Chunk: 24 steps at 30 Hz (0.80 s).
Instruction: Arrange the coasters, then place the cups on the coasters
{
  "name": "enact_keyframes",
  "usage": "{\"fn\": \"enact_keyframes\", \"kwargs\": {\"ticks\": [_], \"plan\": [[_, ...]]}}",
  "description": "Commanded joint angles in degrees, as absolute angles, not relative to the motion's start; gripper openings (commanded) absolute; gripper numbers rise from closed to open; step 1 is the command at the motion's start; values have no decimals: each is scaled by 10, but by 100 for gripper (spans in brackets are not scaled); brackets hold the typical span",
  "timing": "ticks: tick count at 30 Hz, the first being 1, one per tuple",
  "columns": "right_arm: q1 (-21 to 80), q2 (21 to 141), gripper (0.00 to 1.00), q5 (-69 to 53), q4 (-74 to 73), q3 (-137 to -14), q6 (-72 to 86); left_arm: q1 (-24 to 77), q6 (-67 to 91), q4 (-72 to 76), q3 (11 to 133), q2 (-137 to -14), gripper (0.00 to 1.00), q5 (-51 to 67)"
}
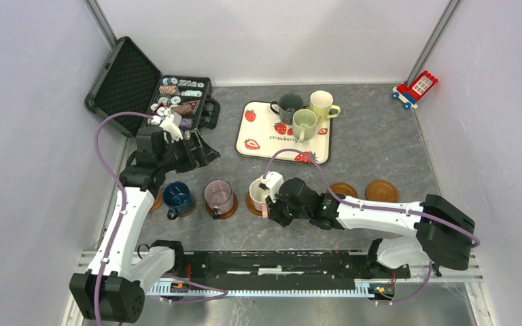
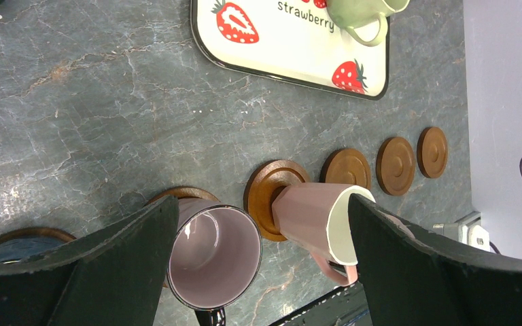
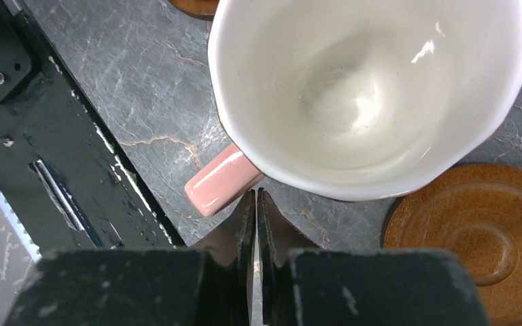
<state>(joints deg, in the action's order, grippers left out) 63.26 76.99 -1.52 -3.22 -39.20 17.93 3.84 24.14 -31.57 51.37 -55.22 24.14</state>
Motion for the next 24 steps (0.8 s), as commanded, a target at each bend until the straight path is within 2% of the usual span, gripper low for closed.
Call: {"fn": "enact_keyframes", "kwargs": {"ticks": [1, 4, 13, 15, 21, 24], "plan": [[636, 773, 9, -16, 11, -409, 194, 35, 265, -296, 521, -548, 100, 253], [636, 765, 14, -5, -7, -413, 180, 35, 256, -300, 525, -549, 100, 256], [589, 670, 44, -4, -121, -419, 94, 34, 180, -362, 577, -576, 100, 281], [552, 659, 47, -15, -158, -431, 84, 34, 156, -378, 591, -583, 100, 286], [406, 634, 73, -149, -189, -487, -5, 34, 103, -397, 617, -598, 100, 303], [316, 656, 81, -195, -202, -526, -73, 34, 80, -407, 639, -616, 100, 300]]}}
